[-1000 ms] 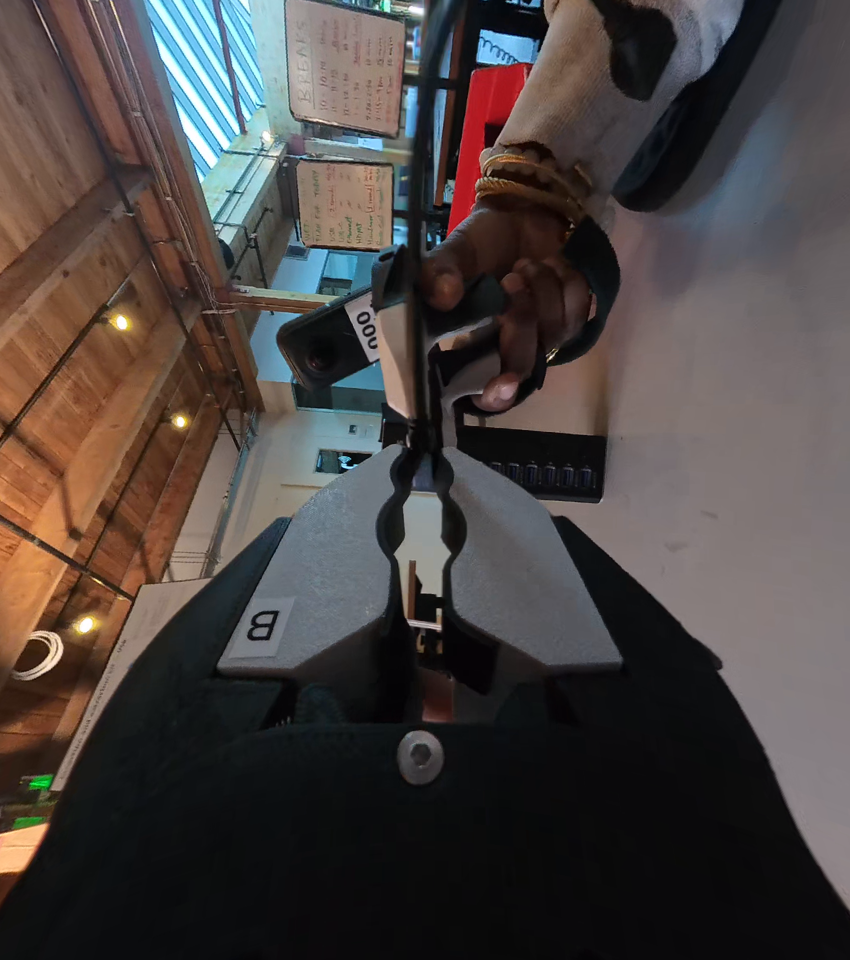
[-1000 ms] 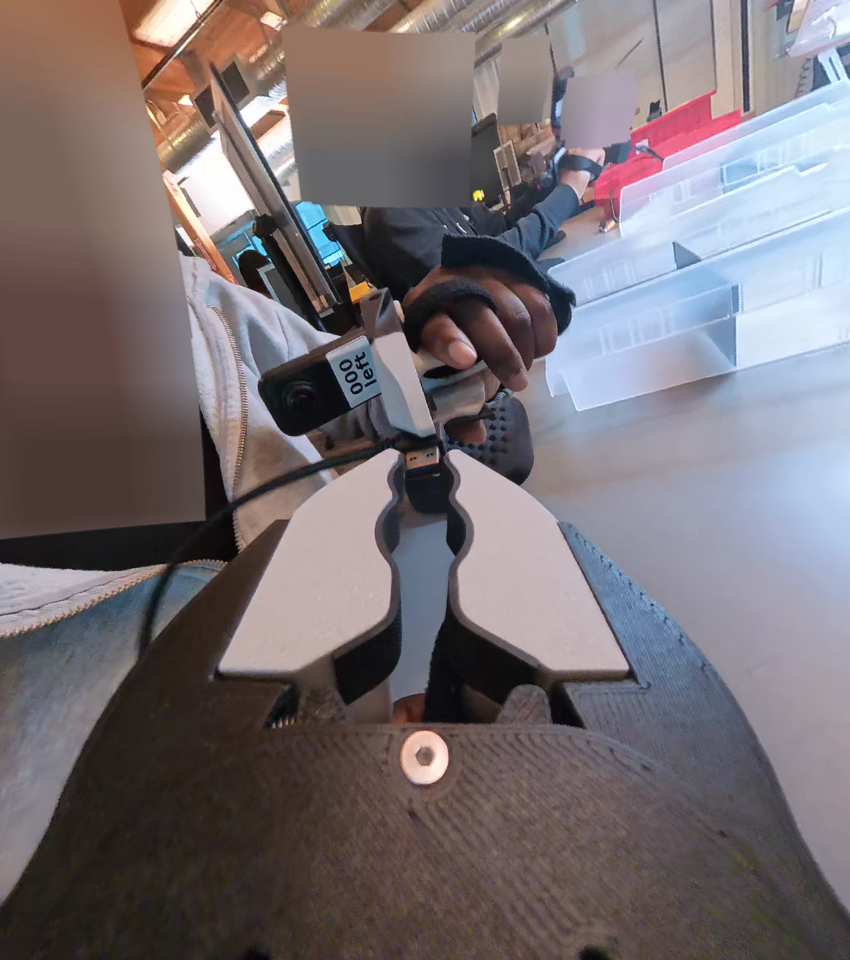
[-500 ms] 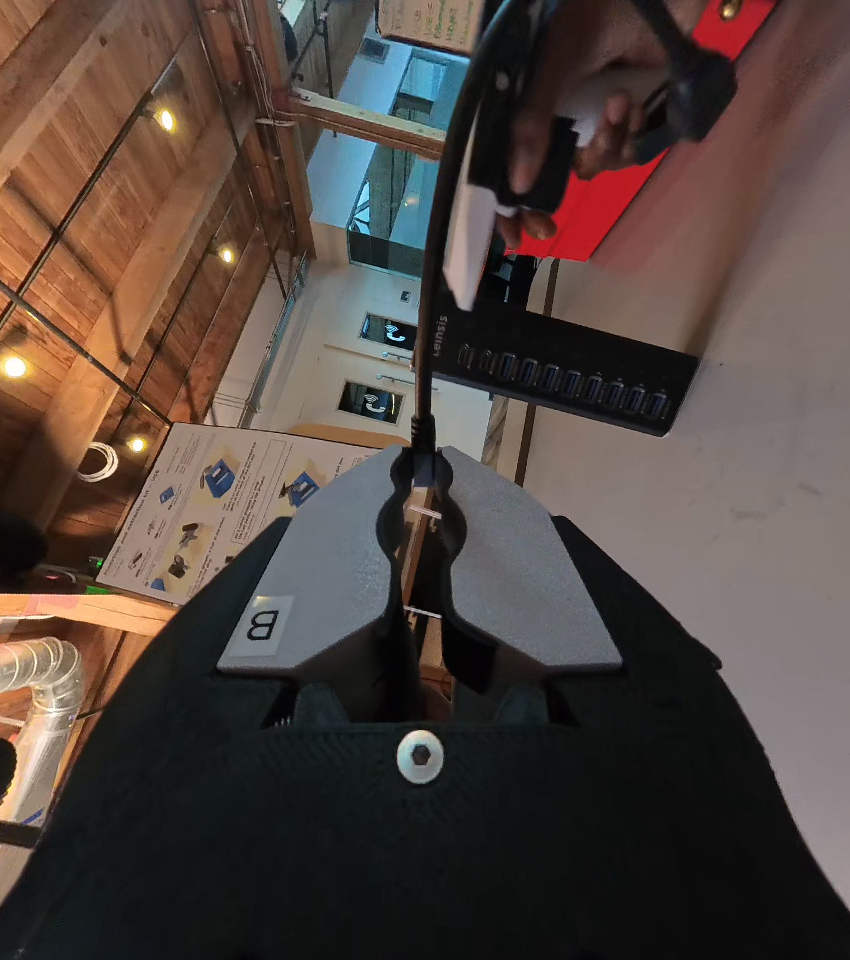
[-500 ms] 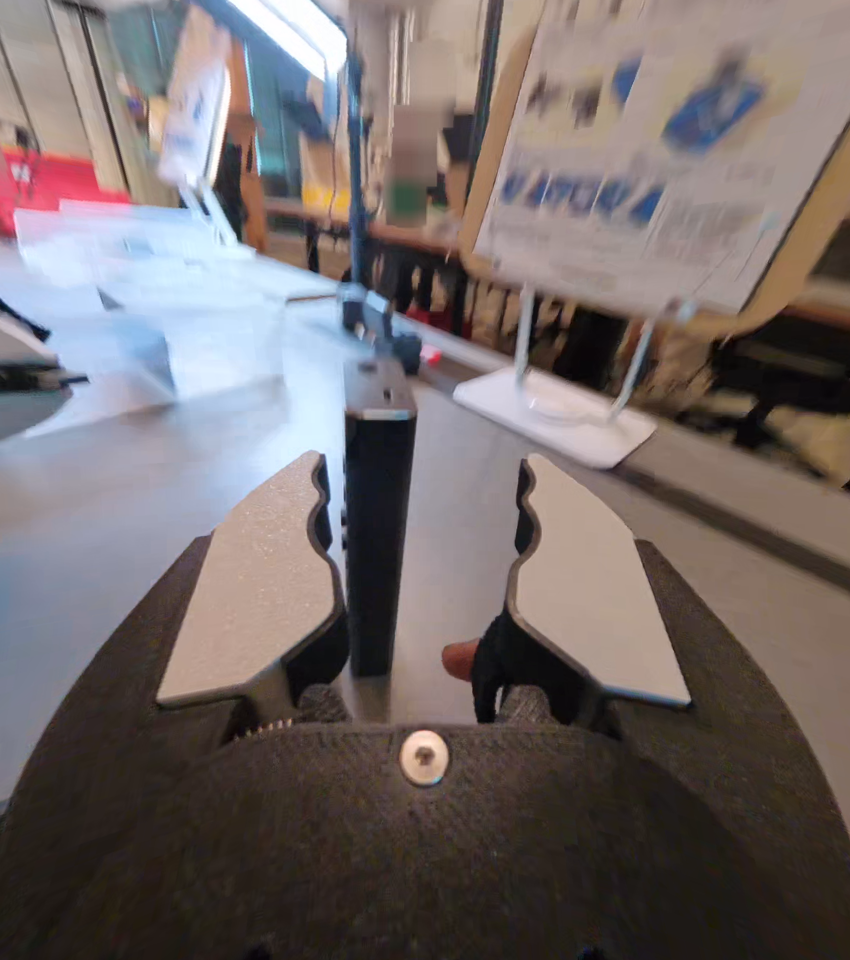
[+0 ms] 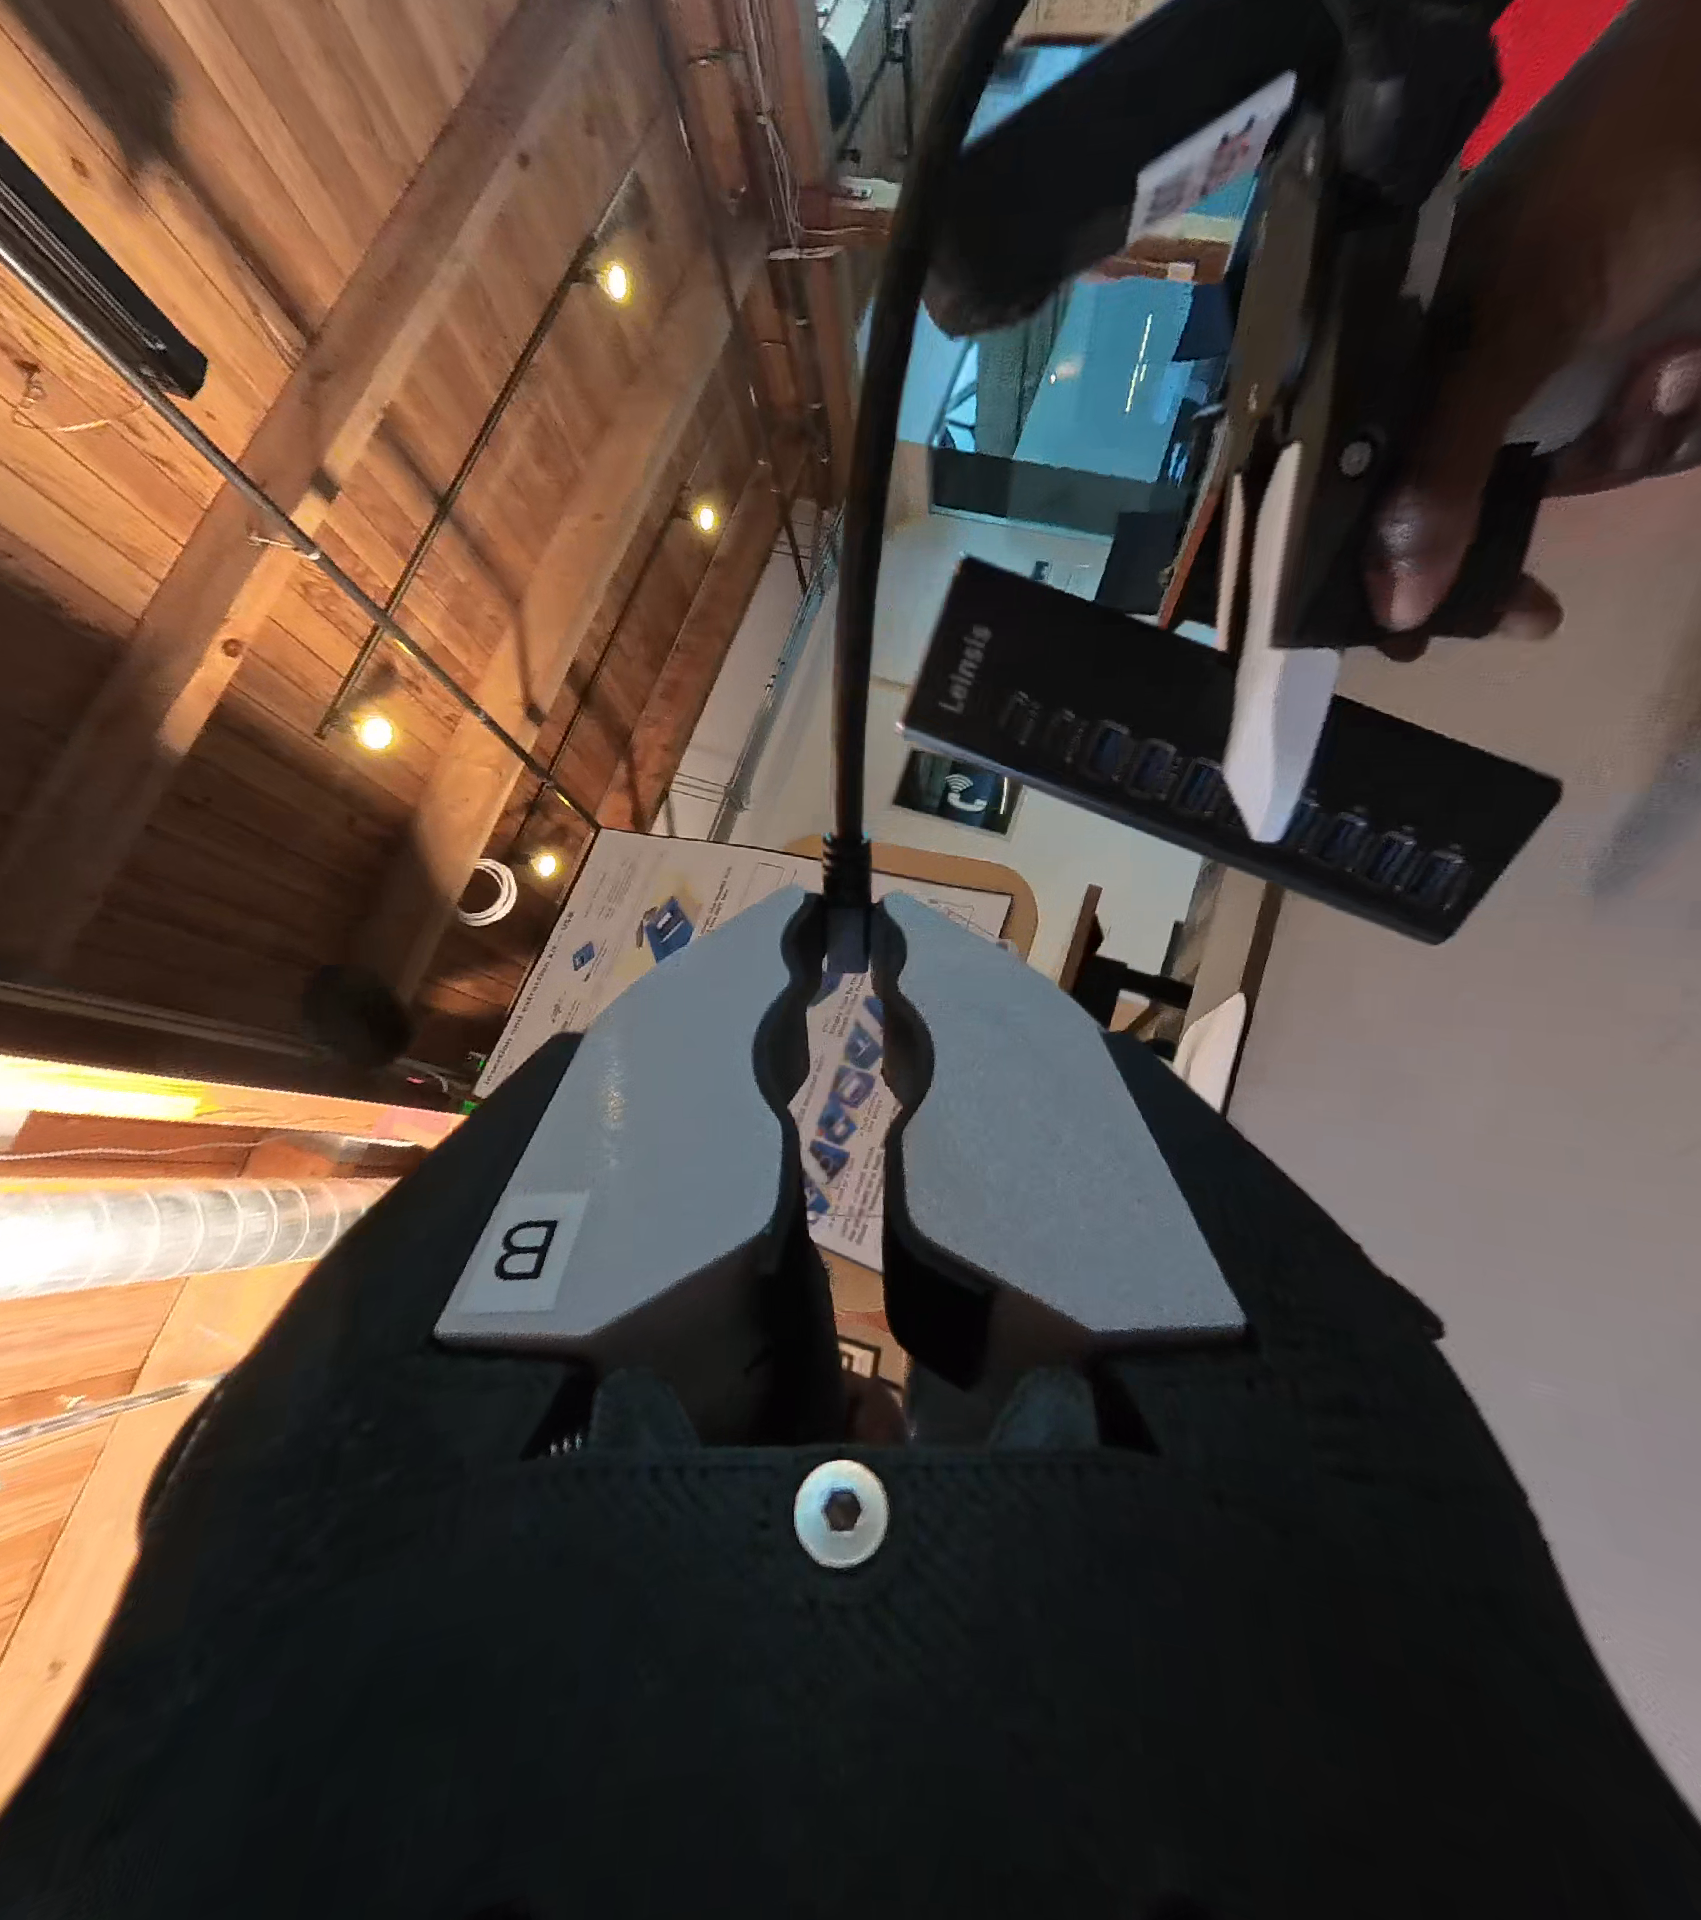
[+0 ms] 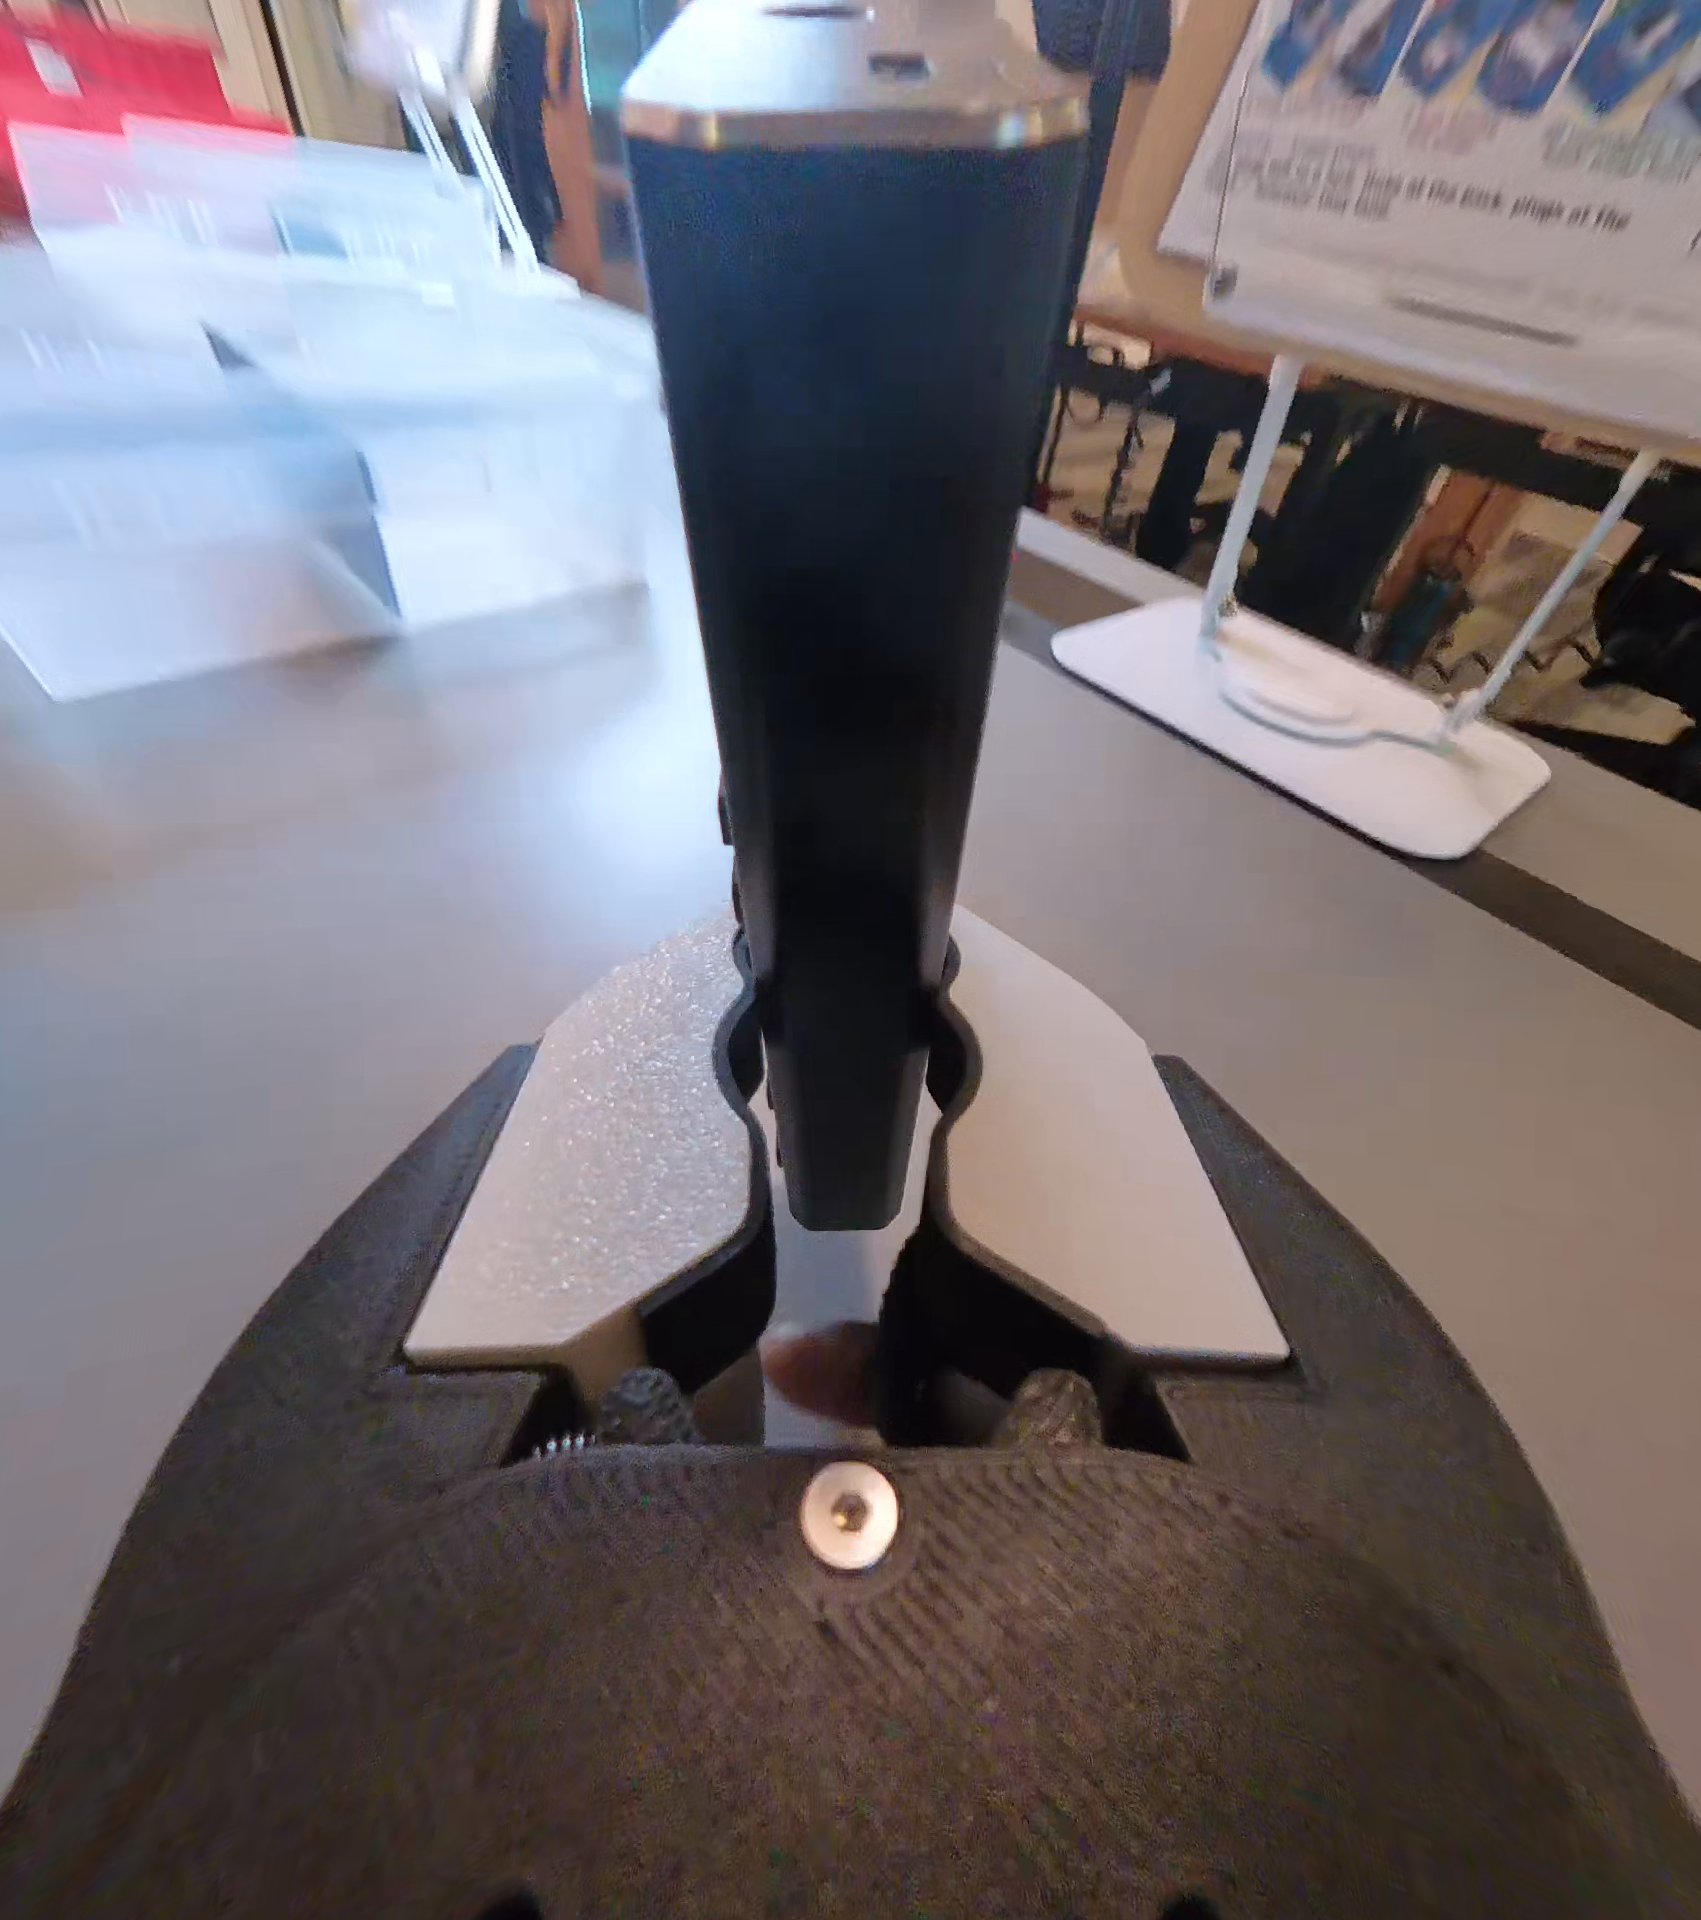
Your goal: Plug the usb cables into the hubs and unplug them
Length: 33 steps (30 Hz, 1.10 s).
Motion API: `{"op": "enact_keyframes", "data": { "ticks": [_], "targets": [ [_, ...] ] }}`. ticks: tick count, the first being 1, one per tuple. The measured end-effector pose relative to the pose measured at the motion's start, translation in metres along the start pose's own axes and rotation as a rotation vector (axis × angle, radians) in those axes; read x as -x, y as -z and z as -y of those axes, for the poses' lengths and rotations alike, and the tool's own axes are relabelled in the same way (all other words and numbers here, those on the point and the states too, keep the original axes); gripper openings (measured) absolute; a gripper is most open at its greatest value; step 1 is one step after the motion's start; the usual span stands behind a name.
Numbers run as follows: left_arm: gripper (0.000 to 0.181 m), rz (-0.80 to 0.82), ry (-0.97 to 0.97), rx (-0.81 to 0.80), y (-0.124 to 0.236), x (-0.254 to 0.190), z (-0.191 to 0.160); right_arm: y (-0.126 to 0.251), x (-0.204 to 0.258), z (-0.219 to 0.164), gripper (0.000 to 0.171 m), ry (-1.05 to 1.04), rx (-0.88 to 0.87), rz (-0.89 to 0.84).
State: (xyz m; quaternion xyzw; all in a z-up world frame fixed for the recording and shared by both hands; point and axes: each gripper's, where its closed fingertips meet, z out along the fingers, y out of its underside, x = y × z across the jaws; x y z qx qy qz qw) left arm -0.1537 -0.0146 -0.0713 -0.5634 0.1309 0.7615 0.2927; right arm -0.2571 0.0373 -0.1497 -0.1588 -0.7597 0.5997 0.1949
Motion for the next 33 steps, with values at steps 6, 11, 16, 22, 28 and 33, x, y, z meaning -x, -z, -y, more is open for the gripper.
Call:
{"op": "enact_keyframes", "data": {
  "ticks": [6,11,16,22,28,33],
  "targets": [
    [0.009,-0.023,-0.061,0.037,-0.004,-0.005,-0.003,0.001,0.023,0.025,0.027,-0.108,-0.124,0.070],
    [0.013,-0.072,-0.122,0.084,-0.008,-0.014,-0.004,-0.006,0.041,0.028,0.028,-0.253,-0.134,0.137],
    [0.009,-0.166,-0.133,0.198,-0.016,-0.026,-0.013,-0.016,0.050,0.020,0.028,-0.254,-0.061,0.082],
    [0.009,-0.289,-0.201,0.316,-0.023,-0.045,-0.025,-0.024,0.061,0.001,0.028,-0.249,0.058,0.089],
    [0.008,-0.341,-0.187,0.348,-0.021,-0.054,-0.030,-0.027,0.065,-0.007,0.028,-0.246,0.112,0.102],
    [0.008,-0.355,-0.193,0.380,-0.021,-0.060,-0.036,-0.028,0.068,-0.009,0.028,-0.215,0.125,0.094]
  ]
}}
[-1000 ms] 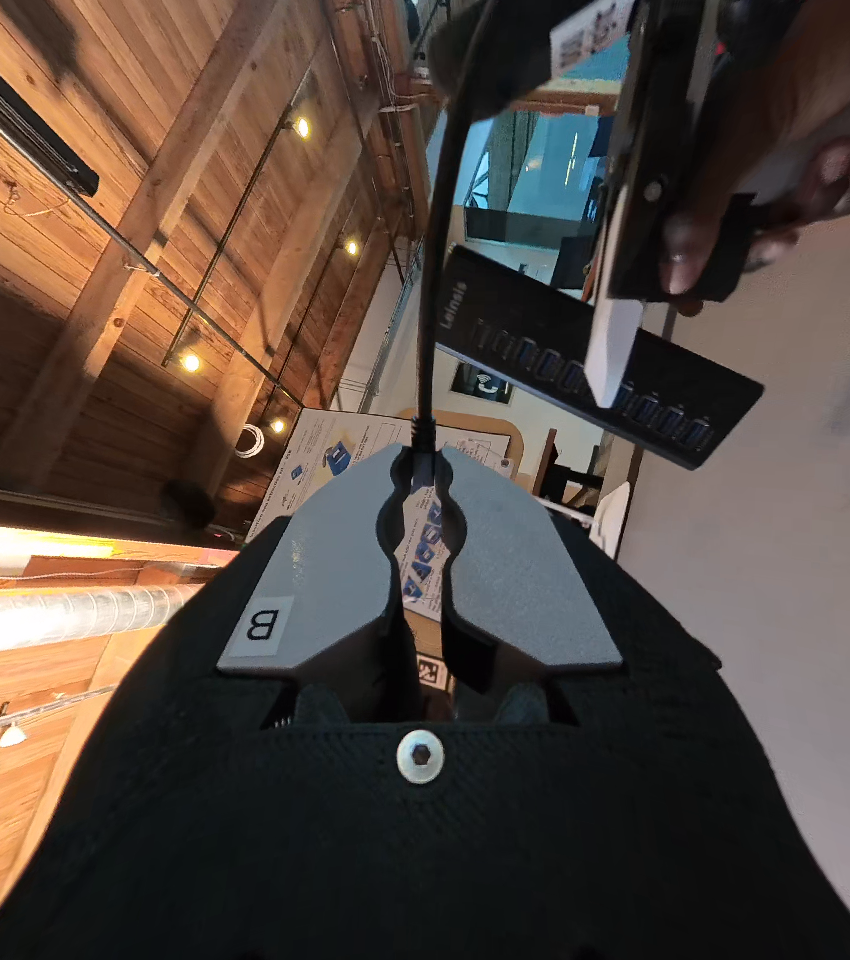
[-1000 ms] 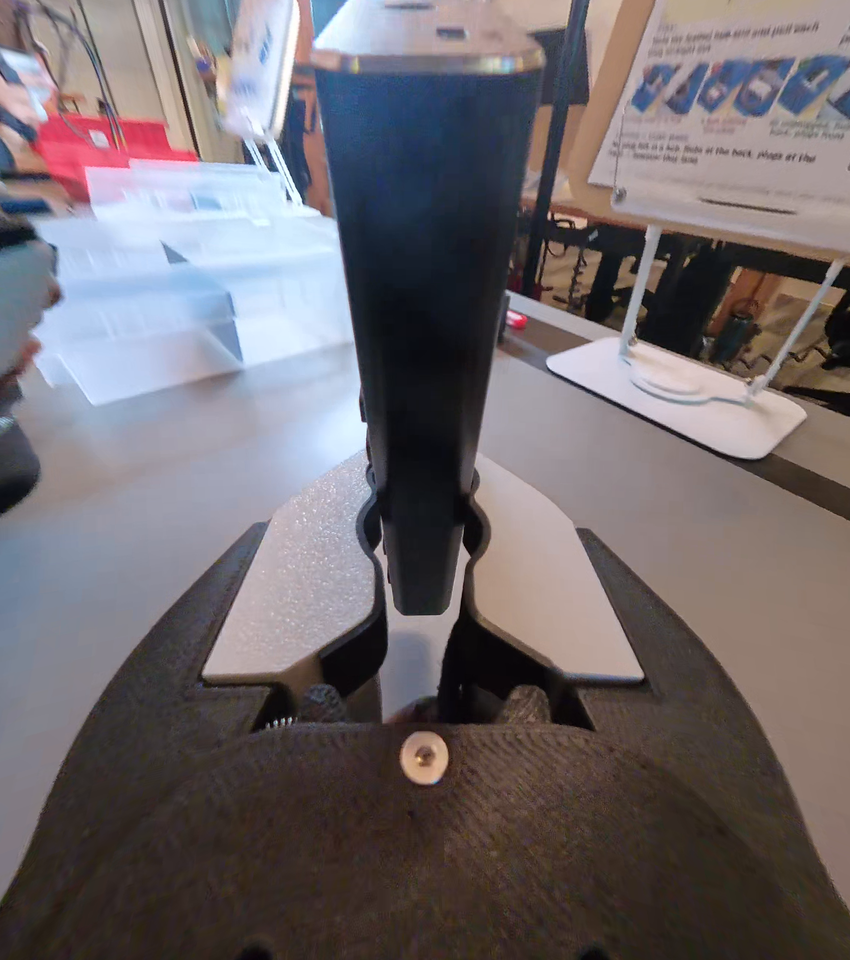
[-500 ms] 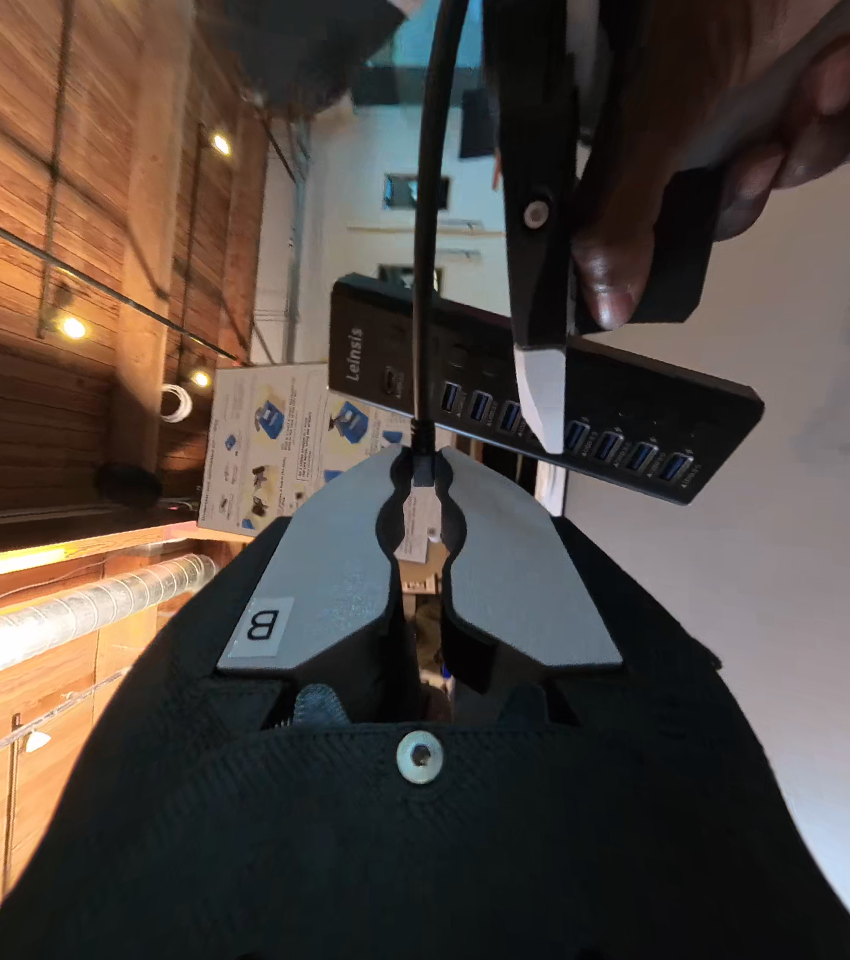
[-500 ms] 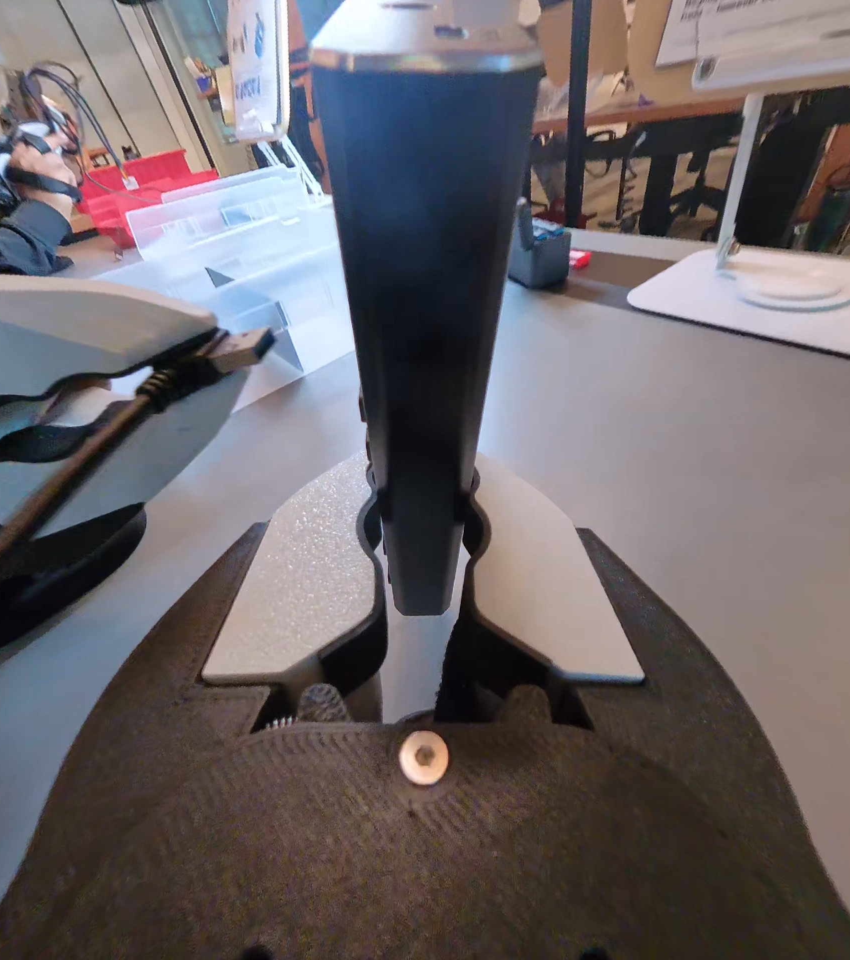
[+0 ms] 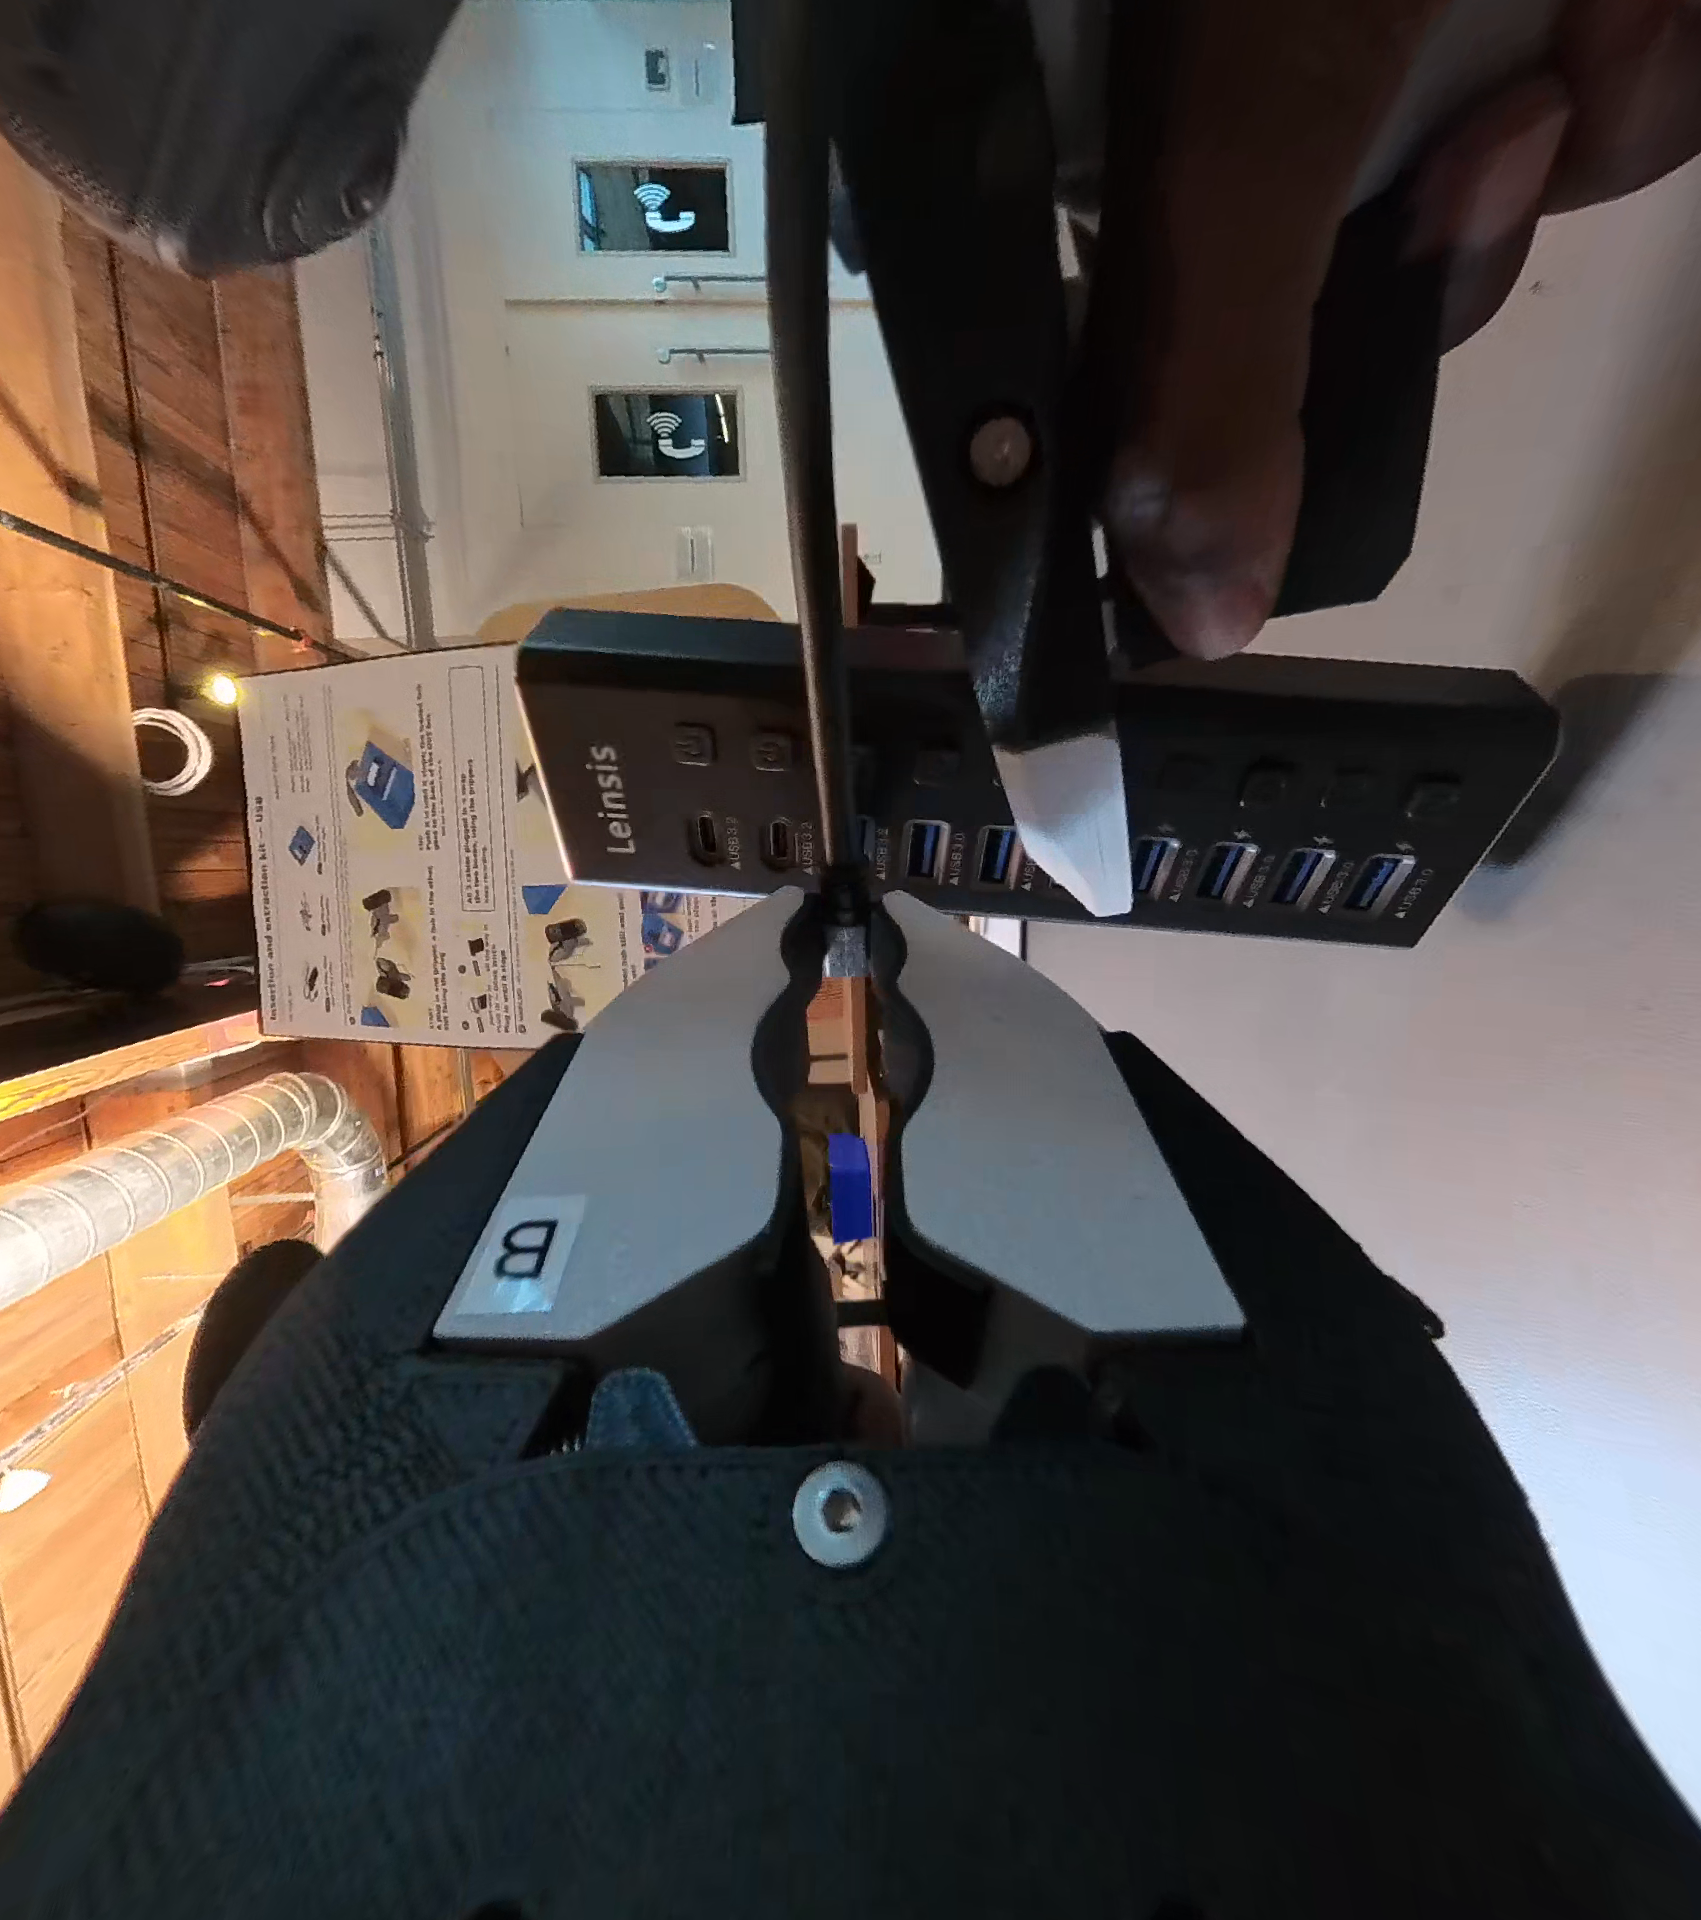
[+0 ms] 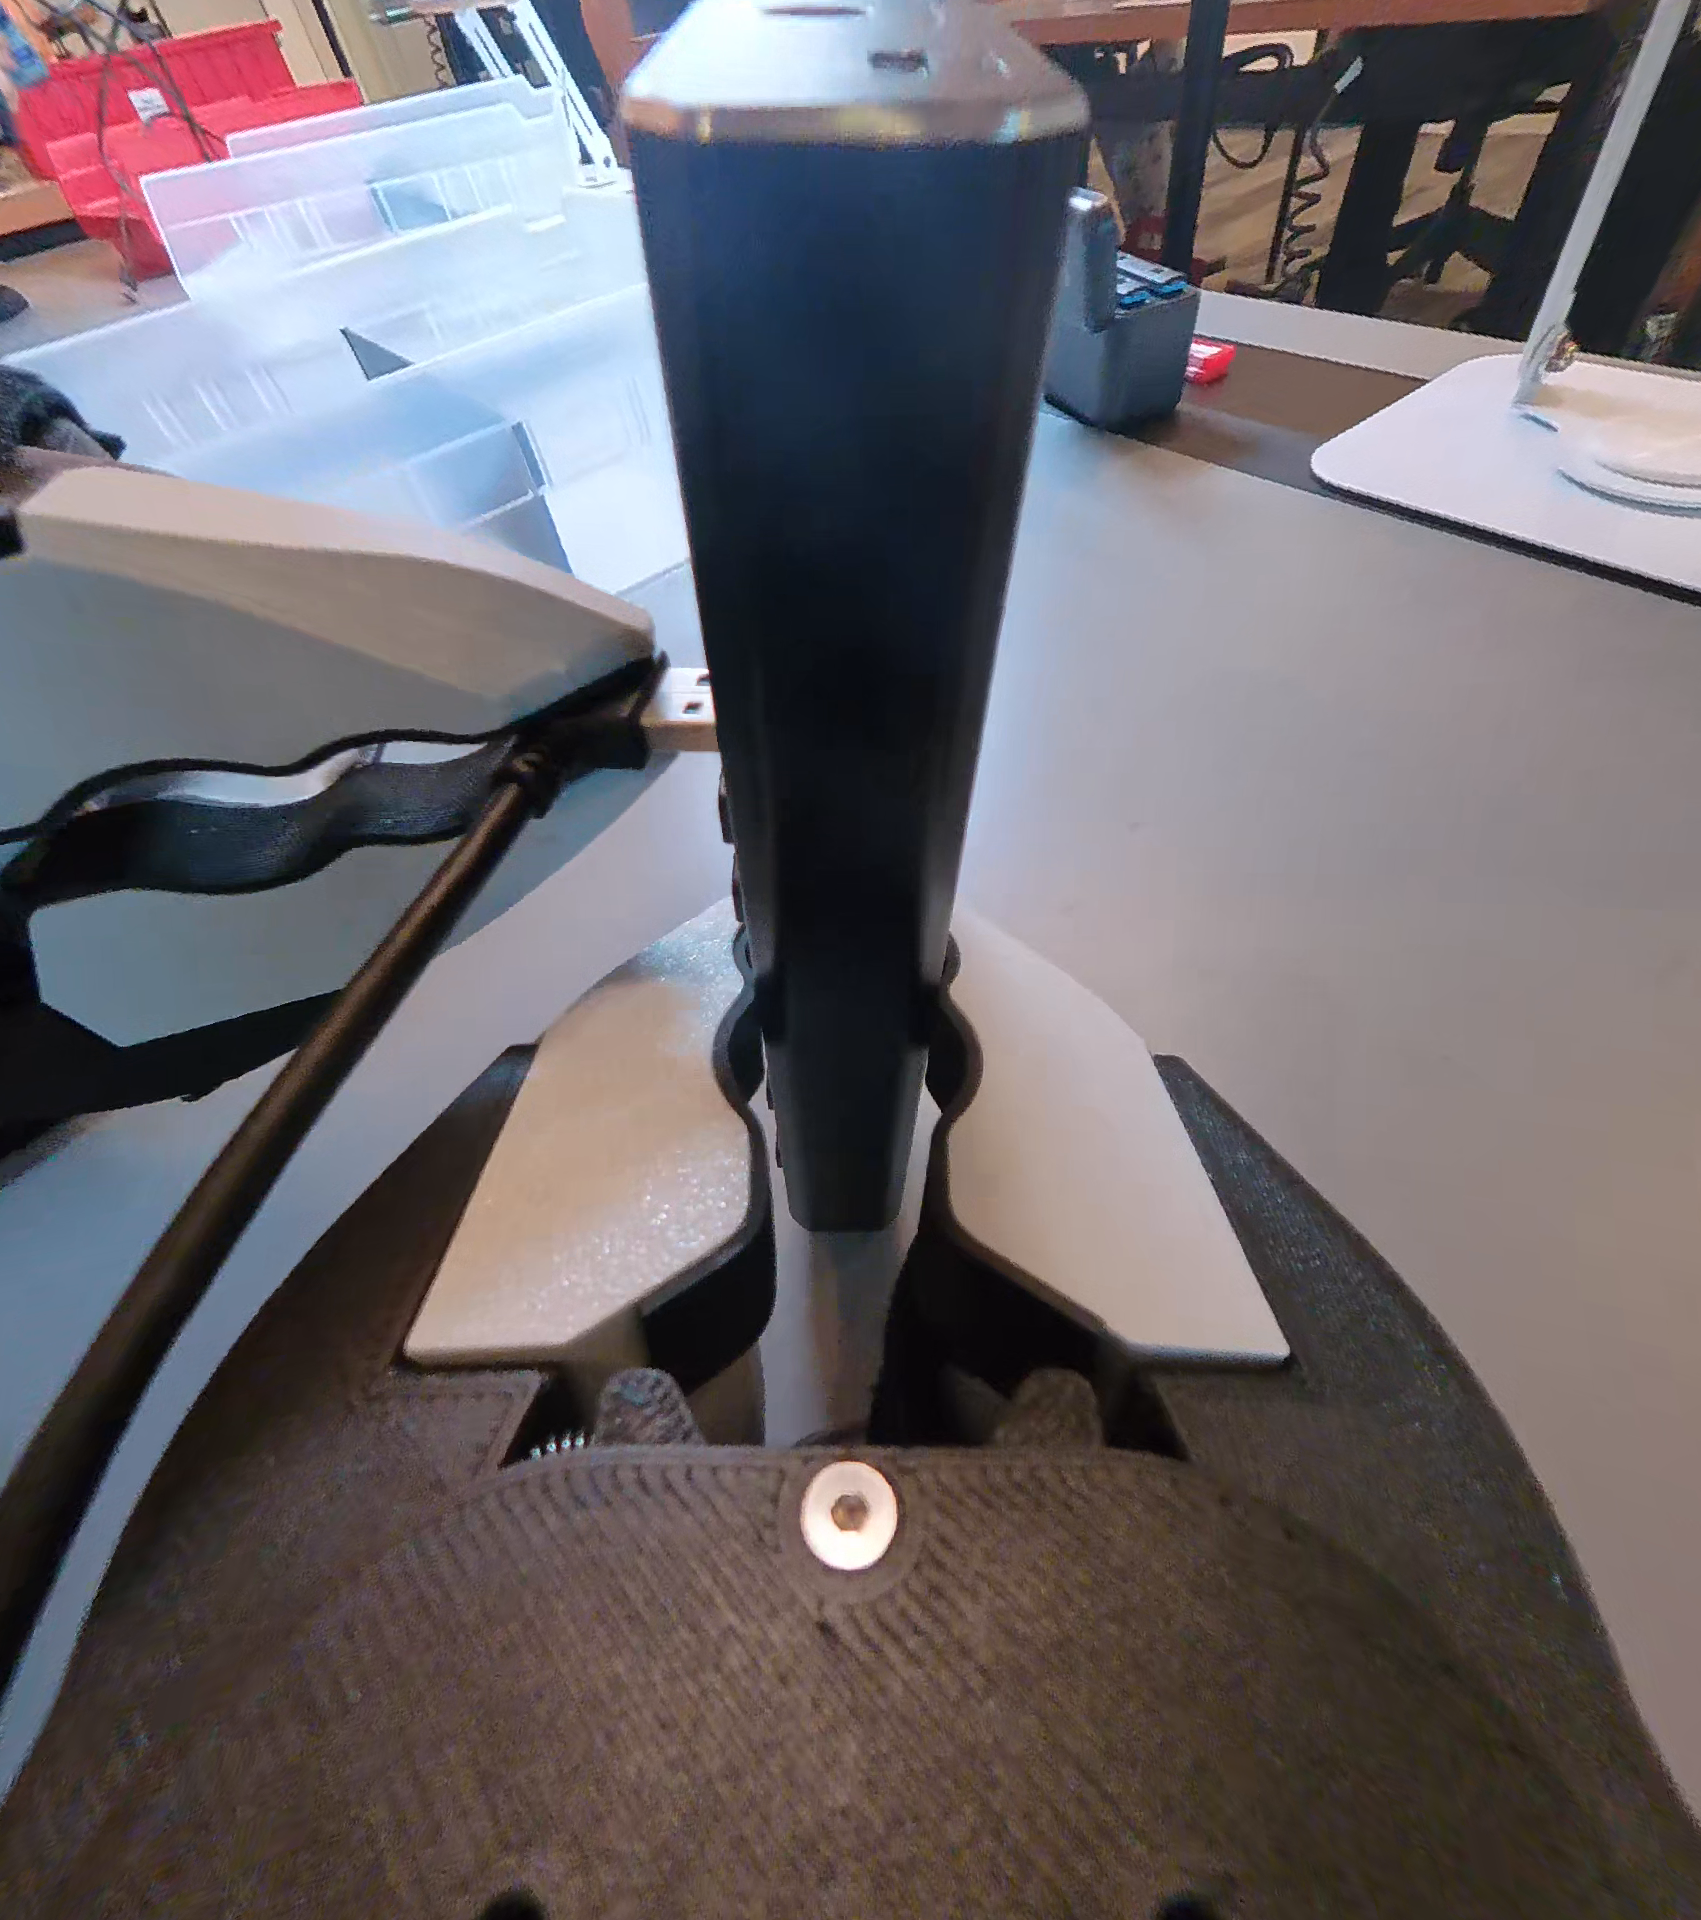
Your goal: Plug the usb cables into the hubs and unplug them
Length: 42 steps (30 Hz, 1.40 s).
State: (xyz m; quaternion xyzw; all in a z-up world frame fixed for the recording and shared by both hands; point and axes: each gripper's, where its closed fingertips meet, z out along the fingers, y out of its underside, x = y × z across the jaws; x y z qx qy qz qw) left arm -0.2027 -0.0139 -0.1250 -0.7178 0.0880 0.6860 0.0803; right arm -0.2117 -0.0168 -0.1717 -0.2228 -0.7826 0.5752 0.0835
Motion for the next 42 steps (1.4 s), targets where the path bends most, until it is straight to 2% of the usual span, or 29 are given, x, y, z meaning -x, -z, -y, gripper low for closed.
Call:
{"op": "enact_keyframes", "data": {
  "ticks": [12,19,24,28,36,38,42],
  "targets": [
    [0.008,0.027,-0.019,0.068,-0.001,0.000,-0.007,0.000,0.000,0.001,0.028,0.103,-0.010,-0.046],
    [0.008,0.026,0.045,0.007,0.003,0.002,-0.004,0.005,0.001,0.003,0.029,0.310,-0.011,-0.084],
    [0.007,0.012,0.057,0.026,0.001,-0.002,-0.006,0.002,0.003,-0.001,0.031,0.391,0.017,-0.108],
    [0.007,-0.003,0.134,-0.013,0.002,0.000,-0.005,0.003,0.005,0.000,0.032,0.416,0.013,-0.100],
    [0.008,0.019,0.152,-0.021,0.001,0.002,-0.007,0.003,0.003,0.002,0.031,0.397,0.012,-0.102],
    [0.010,0.066,0.215,-0.068,0.000,0.008,-0.004,0.004,-0.001,0.009,0.029,0.304,-0.020,-0.088],
    [0.037,0.097,0.632,-0.274,0.010,0.037,0.001,0.017,-0.014,0.028,0.028,0.134,-0.102,-0.061]
  ]
}}
